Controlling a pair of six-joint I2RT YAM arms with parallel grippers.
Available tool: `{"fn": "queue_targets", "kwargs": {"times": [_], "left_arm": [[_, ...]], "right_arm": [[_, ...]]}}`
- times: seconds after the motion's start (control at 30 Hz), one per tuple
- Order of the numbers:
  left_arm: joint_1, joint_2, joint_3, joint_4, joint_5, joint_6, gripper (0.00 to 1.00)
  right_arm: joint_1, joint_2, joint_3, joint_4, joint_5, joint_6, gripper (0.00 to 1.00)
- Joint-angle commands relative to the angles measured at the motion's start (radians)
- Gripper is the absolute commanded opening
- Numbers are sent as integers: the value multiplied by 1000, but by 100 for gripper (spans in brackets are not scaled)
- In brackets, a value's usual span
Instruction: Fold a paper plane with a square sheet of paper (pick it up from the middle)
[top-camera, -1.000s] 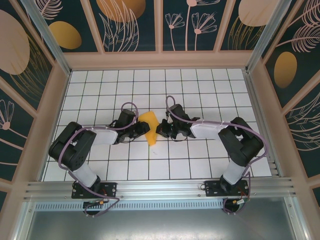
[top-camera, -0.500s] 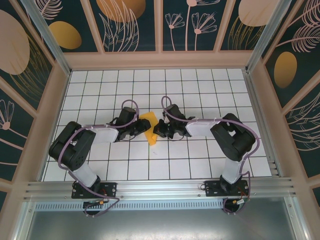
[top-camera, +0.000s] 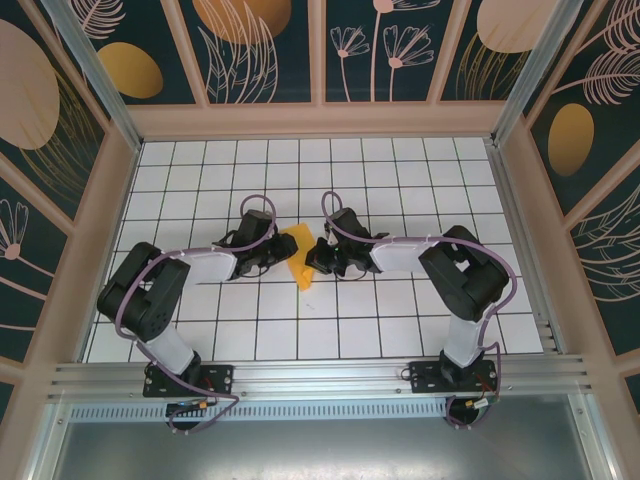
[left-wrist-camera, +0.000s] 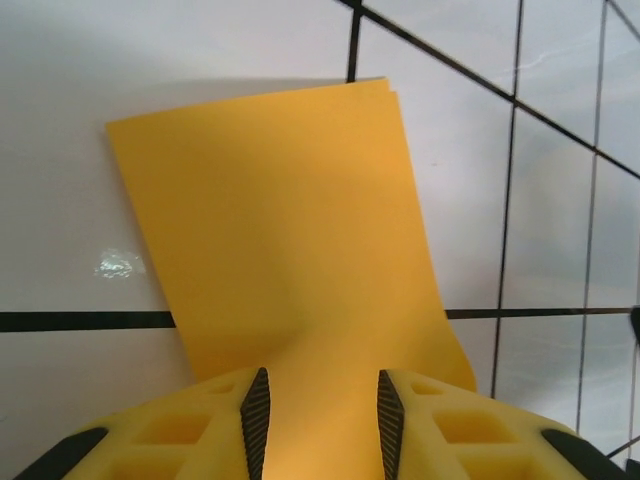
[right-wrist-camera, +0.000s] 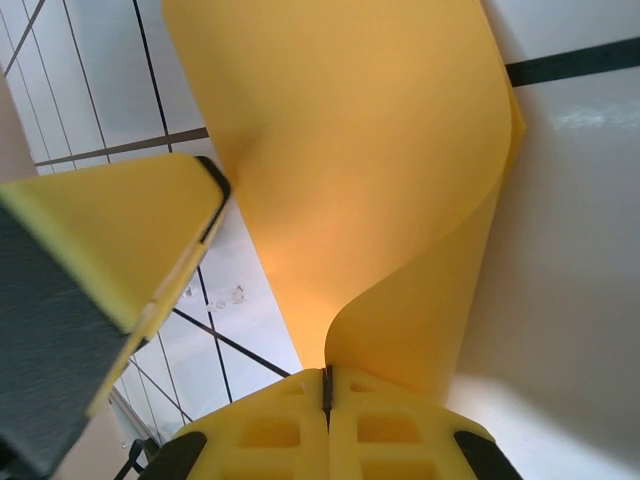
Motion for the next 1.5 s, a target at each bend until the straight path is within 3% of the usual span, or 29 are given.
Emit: {"fn": "queue_targets", "kwargs": {"times": [0.0, 1.47], "left_arm": [[6, 26, 22, -22, 0, 20, 37], [6, 67, 32, -49, 20, 31, 36]], "right_arm": [[0, 16, 18, 66, -22, 26, 7], [-18, 129, 56, 180, -47, 51, 8]]}}
